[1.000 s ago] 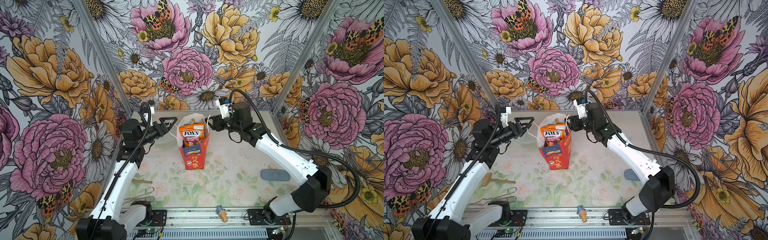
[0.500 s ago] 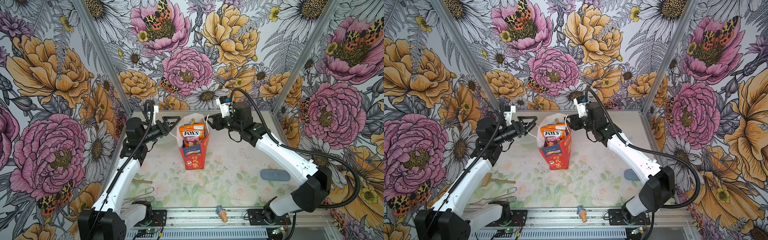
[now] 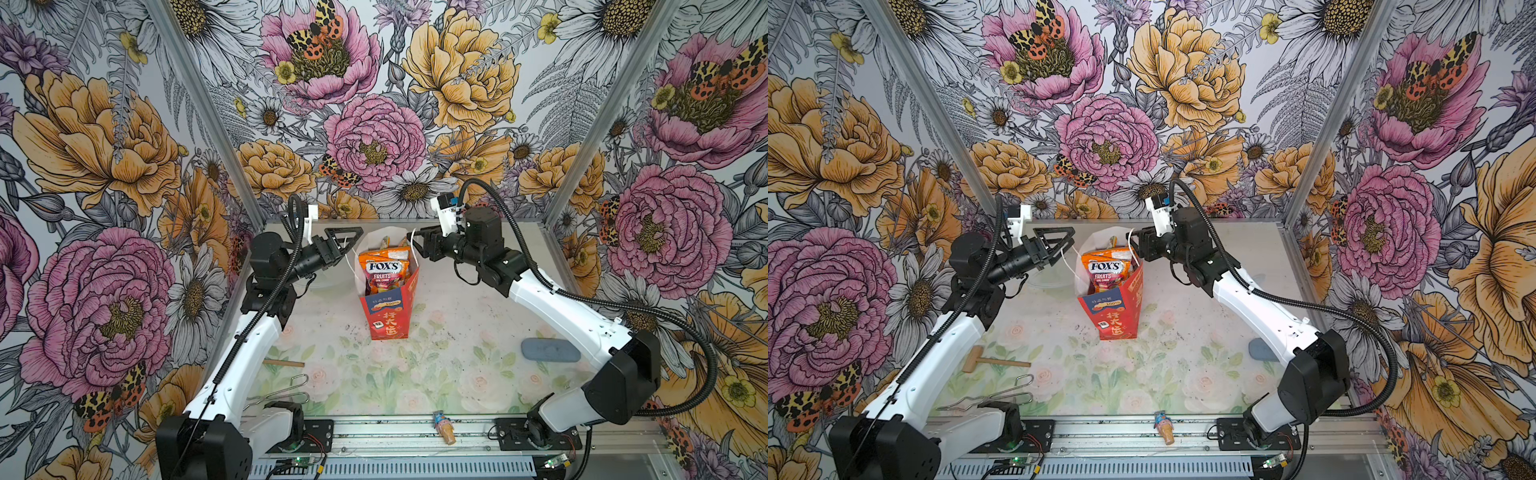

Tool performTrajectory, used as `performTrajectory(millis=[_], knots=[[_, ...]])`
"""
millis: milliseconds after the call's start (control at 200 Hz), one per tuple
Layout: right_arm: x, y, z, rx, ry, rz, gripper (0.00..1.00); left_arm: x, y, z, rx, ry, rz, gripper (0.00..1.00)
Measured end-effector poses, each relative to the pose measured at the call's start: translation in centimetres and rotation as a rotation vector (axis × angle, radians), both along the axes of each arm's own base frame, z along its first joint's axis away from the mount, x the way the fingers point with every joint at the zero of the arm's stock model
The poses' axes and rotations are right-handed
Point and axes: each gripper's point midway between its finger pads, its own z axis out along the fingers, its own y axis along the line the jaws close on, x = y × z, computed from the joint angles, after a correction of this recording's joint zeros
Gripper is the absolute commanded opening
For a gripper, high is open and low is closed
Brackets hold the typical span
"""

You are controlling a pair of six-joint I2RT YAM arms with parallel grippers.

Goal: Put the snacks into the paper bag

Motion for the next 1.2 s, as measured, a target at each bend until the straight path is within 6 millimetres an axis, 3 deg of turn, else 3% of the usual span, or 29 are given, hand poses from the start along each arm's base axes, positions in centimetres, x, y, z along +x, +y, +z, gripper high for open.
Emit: performTrajectory(millis=[480, 1201], knots=[[1.4, 1.4, -2.7, 0.051, -0.036, 0.024, 0.56, 0.3, -1.0, 0.5, -0.025, -0.023, -0.03, 0.94], [1.8, 1.8, 1.3, 0.136, -0.201, 0.03, 0.56, 0.3, -1.6, 1.1, -0.068, -0.039, -0.052, 0.95]])
